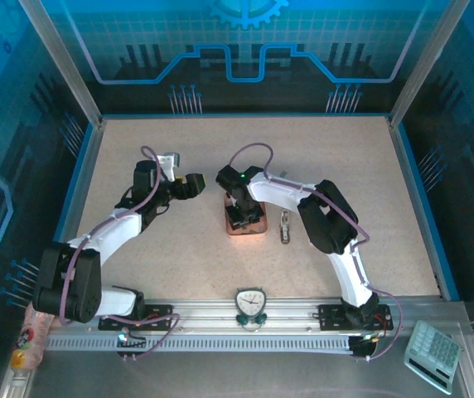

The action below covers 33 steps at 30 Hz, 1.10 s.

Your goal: Load the staples into the stapler

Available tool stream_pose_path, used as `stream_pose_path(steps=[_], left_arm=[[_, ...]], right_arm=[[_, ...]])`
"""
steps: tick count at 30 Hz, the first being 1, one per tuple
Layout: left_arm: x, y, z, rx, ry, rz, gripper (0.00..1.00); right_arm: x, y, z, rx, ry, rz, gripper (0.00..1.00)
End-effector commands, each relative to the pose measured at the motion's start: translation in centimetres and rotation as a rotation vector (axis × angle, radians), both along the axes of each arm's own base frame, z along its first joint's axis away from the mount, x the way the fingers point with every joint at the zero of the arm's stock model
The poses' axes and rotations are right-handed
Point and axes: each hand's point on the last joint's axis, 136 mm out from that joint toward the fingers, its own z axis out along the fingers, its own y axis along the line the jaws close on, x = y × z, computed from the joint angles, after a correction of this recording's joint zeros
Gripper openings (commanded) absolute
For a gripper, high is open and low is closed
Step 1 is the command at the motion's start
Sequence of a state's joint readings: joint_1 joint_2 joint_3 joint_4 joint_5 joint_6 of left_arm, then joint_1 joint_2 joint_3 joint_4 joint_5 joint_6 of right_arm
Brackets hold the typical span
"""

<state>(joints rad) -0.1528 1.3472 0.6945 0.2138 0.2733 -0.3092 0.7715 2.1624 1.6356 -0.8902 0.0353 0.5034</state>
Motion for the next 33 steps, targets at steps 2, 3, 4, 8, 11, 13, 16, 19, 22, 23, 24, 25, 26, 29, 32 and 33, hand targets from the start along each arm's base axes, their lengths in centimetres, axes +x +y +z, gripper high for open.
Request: stream_pose_path(steps=[2,3,4,8,11,13,16,19,22,23,24,25,26,29,32,33], left_arm=[[-0.1,0.3,0.6,-0.006,-0.022,0.004,0.84],[-0.1,0.3,0.6,-0.006,-0.023,0.003,0.84],[-0.1,0.3,0.6,-0.006,-0.021,0.003,0.84],[-0.1,0.3,0.6,-0.007,-0.022,0.002,0.84],[-0.1,0.3,0.7,-0.006,-0.026,0.001,0.84],[-0.1,0.3,0.7,-0.006,-0.027,0.0,0.84],[-0.1,0.3,0.8,-0.004,-0.029,0.001,0.84],[-0.1,0.3,0.8,-0.002,-0.031,0.002,0.84],[-0.2,0.3,0.7,-0.001,-0.03,0.002,0.84],[-0.2,0.3,0.7,-0.002,-0.03,0.001,0.84],[-0.1,0.3,0.7,-0.003,-0.03,0.003,0.84],[-0.1,0.3,0.8,-0.004,-0.031,0.002,0.84],[-0.1,0.3,0.8,-0.003,-0.033,0.002,0.84],[-0.1,0.3,0.8,-0.004,-0.035,0.003,0.84],[-0.1,0.3,0.9,-0.005,-0.036,0.0,0.84],[-0.1,0.2,0.9,-0.007,-0.037,-0.002,0.84]], right_arm=[[-0.3,-1.0,-2.2,-0.044,0.026,-0.016,0.3],[-0.2,-0.9,-1.9,-0.039,0.014,-0.014,0.28],[0.0,-0.8,-1.5,-0.033,0.0,-0.015,0.26],[0.7,-1.0,0.3,-0.016,-0.062,-0.02,0.22],[1.2,-1.2,1.8,-0.004,-0.105,-0.026,0.2],[1.5,-1.5,2.6,0.002,-0.126,-0.032,0.18],[1.9,-1.6,3.4,0.015,-0.142,-0.04,0.15],[1.8,-1.5,3.8,0.023,-0.142,-0.04,0.13],[1.7,-1.3,3.8,0.034,-0.135,-0.044,0.14],[1.7,-1.1,3.9,0.042,-0.132,-0.044,0.14],[1.7,-1.0,3.8,0.044,-0.13,-0.045,0.14],[1.7,-0.9,3.8,0.047,-0.132,-0.047,0.14],[1.8,-0.8,3.7,0.049,-0.133,-0.049,0.14],[1.9,-0.6,3.9,0.051,-0.133,-0.049,0.14],[2.0,-1.0,5.0,0.051,-0.153,-0.053,0.14],[1.9,-1.3,5.4,0.05,-0.163,-0.058,0.14]])
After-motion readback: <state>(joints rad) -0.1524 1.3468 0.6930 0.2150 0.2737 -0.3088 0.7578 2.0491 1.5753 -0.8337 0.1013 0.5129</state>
